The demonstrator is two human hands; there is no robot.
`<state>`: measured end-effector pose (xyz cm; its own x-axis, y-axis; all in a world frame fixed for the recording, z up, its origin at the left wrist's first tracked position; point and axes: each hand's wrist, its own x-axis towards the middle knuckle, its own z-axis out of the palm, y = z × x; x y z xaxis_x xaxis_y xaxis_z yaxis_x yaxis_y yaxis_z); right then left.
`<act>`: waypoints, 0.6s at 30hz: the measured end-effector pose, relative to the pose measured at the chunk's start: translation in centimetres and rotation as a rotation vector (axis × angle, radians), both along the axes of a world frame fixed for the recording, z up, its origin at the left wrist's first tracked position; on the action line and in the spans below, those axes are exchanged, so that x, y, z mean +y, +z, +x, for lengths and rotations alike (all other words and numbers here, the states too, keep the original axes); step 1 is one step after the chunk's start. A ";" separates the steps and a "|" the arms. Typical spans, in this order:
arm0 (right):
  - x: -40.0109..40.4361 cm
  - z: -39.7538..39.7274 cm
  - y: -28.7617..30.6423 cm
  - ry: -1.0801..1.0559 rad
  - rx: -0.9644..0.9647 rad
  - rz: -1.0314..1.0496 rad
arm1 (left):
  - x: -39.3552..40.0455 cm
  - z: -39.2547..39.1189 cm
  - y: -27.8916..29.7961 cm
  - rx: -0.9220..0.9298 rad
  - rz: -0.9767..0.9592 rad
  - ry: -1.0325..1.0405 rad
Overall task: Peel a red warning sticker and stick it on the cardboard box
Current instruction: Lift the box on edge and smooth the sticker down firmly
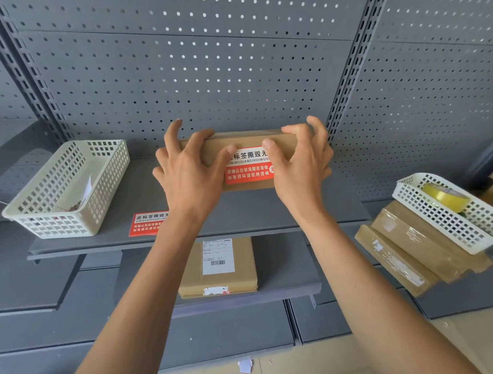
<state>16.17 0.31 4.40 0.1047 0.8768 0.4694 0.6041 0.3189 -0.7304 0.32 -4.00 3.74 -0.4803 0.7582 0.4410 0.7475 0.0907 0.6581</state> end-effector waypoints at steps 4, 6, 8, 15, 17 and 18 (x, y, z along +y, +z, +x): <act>0.1 0.4 0.3 0.014 -0.005 0.015 | -0.1 -0.3 0.4 0.011 -0.005 -0.019; 0.1 0.6 0.5 0.020 -0.015 0.031 | -0.1 -0.5 0.5 0.013 -0.005 -0.036; 0.2 0.8 0.8 0.029 -0.041 0.045 | -0.2 -0.6 0.7 0.015 -0.009 -0.052; -0.3 0.6 1.3 0.052 -0.132 0.015 | -0.5 -0.8 1.4 0.034 -0.031 -0.058; -0.5 0.5 1.4 0.056 -0.171 -0.001 | -0.6 -0.7 1.7 0.056 -0.054 -0.047; -0.6 0.5 1.5 0.054 -0.197 0.000 | -0.7 -0.6 1.8 0.072 -0.065 -0.045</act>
